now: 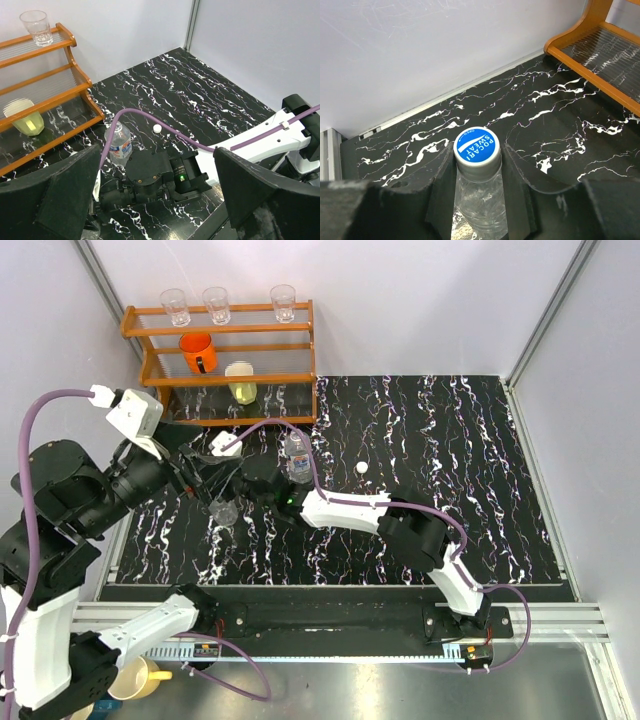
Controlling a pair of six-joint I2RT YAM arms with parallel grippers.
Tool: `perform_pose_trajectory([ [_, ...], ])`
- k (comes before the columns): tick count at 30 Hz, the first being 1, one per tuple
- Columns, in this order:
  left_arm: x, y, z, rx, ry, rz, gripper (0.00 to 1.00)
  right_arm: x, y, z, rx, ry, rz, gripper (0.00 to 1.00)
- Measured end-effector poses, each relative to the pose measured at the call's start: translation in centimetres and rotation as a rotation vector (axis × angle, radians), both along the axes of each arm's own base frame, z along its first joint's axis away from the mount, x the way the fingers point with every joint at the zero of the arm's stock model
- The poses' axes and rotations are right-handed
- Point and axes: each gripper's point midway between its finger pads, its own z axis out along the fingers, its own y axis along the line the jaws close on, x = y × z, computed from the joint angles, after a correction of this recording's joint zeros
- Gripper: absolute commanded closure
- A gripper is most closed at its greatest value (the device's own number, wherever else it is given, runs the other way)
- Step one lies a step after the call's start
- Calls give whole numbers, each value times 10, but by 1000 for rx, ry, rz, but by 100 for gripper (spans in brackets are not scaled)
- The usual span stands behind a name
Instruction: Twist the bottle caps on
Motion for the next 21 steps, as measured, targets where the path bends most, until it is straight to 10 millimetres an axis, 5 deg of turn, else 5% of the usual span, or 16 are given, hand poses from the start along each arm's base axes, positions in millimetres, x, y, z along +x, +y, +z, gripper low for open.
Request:
perform_pose_trajectory([
  [12, 3, -1, -5, 2, 16, 9, 1, -4, 1, -2, 2, -18, 11, 32],
  [17, 4, -1, -5, 1, 14, 9, 1, -6, 1, -2, -5, -26, 18, 12],
  [21, 4, -1, -4, 1, 14, 9, 1, -6, 0, -3, -25, -35, 20, 9],
])
